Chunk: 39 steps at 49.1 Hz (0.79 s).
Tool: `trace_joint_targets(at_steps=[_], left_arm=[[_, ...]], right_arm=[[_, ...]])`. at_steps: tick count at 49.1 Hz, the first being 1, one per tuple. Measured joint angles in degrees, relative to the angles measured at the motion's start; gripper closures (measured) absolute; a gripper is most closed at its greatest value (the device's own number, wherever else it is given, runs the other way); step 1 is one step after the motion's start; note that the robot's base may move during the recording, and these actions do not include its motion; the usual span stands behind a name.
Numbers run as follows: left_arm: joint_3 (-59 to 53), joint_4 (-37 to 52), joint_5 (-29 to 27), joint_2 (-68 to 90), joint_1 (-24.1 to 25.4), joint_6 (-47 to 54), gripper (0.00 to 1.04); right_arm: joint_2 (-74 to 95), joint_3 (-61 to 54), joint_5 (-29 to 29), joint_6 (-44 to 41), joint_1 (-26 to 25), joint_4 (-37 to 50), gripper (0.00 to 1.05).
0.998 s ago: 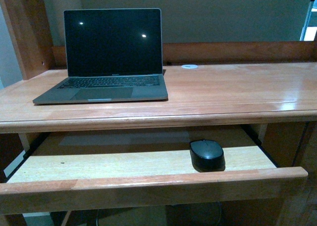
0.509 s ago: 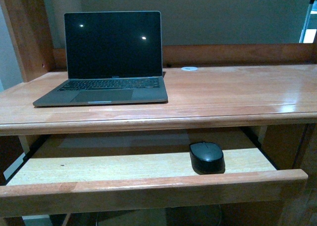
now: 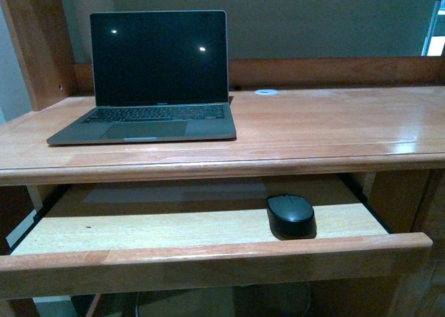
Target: Place mouse
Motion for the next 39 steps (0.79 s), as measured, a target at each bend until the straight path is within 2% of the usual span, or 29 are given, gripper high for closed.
trace_joint_targets(at_steps=[10, 18, 21, 32, 37, 39], left_arm=[[-0.3, -0.8, 0.0, 0.0, 0.1, 0.0, 1.01], [-0.3, -0.9, 0.0, 0.0, 0.1, 0.0, 0.74], [-0.3, -0.9, 0.0, 0.0, 0.1, 0.0, 0.62], [-0.3, -0.9, 0.0, 0.0, 0.1, 0.0, 0.29], [-0.3, -0.9, 0.0, 0.0, 0.1, 0.0, 0.09], [-0.3, -0.9, 0.0, 0.0, 0.1, 0.0, 0.05]], right_arm=[[0.0, 0.0, -0.1, 0.0, 0.0, 0.0, 0.07], [1.2, -0.1, 0.7, 0.1, 0.8, 2.5, 0.07], [9.0, 0.6, 1.0, 1.6, 2.1, 8.6, 0.07], [31.7, 5.9, 1.4, 5.9, 6.5, 15.2, 0.07], [45.6, 11.7, 2.3, 7.5, 9.1, 20.2, 0.07], [50.6, 13.6, 3.2, 7.5, 10.1, 22.1, 0.07]])
